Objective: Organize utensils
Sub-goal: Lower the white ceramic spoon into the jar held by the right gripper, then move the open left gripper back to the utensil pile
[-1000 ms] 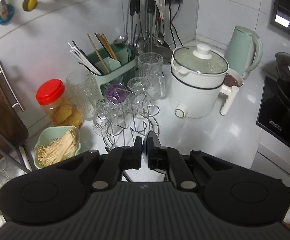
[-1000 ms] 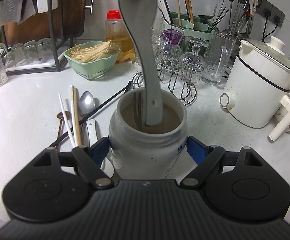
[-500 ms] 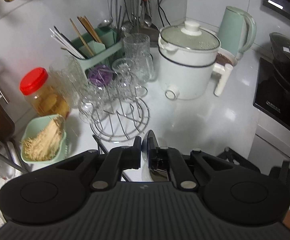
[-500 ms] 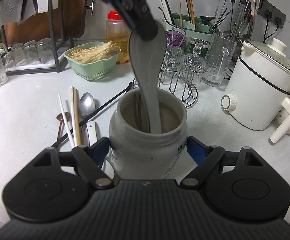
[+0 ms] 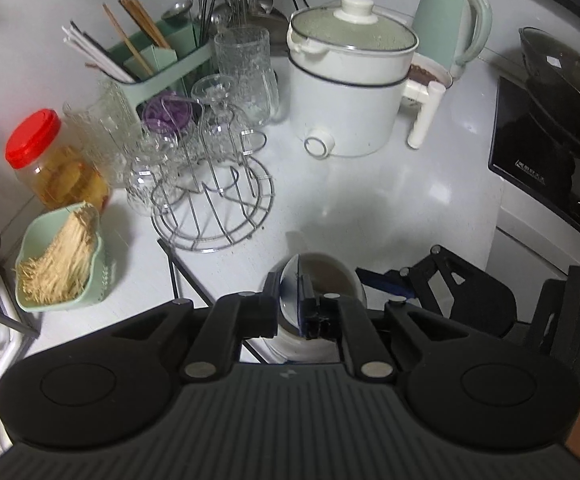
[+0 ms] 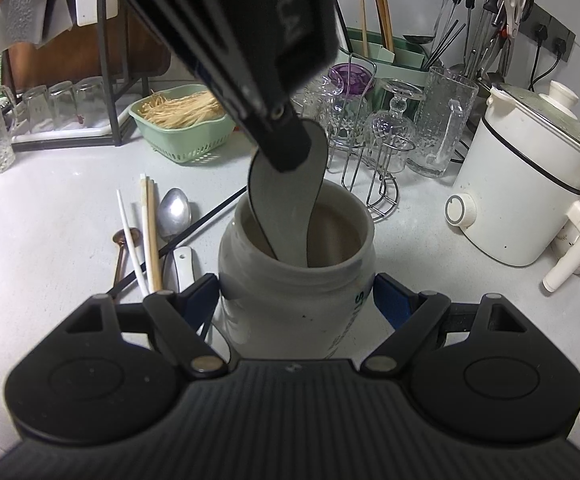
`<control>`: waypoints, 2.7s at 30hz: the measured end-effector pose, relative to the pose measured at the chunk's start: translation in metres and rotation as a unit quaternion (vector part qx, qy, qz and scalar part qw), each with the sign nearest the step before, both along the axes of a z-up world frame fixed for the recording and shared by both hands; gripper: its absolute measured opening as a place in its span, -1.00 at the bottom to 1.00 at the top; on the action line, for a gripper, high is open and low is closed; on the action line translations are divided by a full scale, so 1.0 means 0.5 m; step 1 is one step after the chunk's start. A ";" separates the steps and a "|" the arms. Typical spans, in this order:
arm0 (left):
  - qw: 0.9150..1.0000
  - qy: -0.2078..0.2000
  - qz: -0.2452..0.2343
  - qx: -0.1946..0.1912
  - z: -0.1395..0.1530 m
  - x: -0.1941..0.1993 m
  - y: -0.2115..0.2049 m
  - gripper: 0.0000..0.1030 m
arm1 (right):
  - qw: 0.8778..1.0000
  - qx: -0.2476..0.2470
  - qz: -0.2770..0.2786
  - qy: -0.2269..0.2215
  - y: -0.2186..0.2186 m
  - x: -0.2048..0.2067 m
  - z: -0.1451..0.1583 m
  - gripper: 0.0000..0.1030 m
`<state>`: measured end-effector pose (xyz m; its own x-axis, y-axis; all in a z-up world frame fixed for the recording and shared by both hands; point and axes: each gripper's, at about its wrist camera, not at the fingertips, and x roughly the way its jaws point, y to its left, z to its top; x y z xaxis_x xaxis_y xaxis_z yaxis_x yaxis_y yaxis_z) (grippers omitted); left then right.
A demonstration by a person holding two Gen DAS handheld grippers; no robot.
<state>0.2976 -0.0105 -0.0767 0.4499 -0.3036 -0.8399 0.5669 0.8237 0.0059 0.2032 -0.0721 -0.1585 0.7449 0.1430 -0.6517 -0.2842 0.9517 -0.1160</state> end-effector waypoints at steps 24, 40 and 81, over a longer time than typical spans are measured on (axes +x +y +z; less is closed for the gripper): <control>0.999 0.037 -0.003 -0.003 -0.040 0.021 0.000 -0.77 | 1.000 -0.001 0.000 -0.005 0.003 0.000 -0.001 0.68; 0.996 0.028 0.049 -0.074 0.012 0.012 0.047 -0.44 | 1.000 0.000 0.004 -0.005 0.006 0.003 -0.001 0.68; 0.970 0.036 0.208 -0.123 -0.065 -0.085 0.276 -0.44 | 1.000 0.000 -0.008 0.005 0.010 0.017 0.001 0.67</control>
<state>0.2552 0.1273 -0.1091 0.5187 -0.3034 -0.7993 0.1760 0.9528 -0.2474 0.2115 -0.0671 -0.1583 0.7411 0.1311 -0.6585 -0.2700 0.9561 -0.1136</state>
